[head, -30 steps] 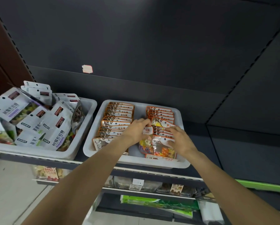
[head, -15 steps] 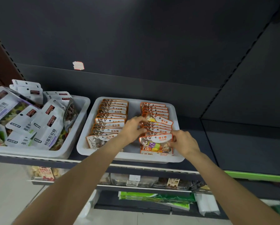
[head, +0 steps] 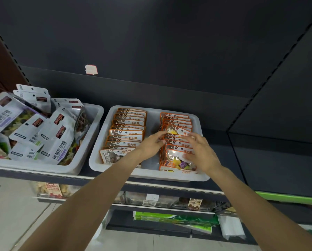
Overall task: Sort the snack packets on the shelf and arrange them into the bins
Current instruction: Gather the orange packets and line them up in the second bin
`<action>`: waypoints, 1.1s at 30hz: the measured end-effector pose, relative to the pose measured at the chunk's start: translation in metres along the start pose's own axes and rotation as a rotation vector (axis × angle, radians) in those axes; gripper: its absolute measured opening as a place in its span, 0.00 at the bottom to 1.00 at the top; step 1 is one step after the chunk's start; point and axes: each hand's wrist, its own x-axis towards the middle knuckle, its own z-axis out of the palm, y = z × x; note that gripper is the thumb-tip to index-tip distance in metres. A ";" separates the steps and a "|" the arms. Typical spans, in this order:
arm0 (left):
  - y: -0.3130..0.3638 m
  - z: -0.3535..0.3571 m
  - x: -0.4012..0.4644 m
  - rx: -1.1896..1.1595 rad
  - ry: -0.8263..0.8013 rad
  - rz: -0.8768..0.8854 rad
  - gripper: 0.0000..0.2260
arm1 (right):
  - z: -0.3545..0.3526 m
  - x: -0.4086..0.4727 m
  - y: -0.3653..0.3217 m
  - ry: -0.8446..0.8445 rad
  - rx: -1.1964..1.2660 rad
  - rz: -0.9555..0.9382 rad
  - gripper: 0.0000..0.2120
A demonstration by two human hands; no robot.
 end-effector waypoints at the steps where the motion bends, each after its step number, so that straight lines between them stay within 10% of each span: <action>1: 0.002 0.000 0.000 -0.001 -0.003 -0.010 0.20 | -0.004 0.005 -0.001 -0.030 0.060 0.011 0.34; 6: -0.004 0.005 0.003 -0.034 0.045 -0.031 0.16 | -0.005 0.019 0.000 -0.161 0.085 0.058 0.26; 13: -0.008 0.005 -0.028 -0.211 0.039 0.119 0.12 | -0.006 -0.003 -0.004 0.146 -0.118 -0.024 0.06; 19: -0.006 0.007 -0.019 -0.090 0.276 -0.036 0.15 | 0.005 -0.003 0.003 -0.039 0.095 0.039 0.27; 33: 0.019 0.028 0.014 -0.544 0.024 -0.322 0.28 | 0.011 0.030 0.006 -0.240 -0.156 0.049 0.29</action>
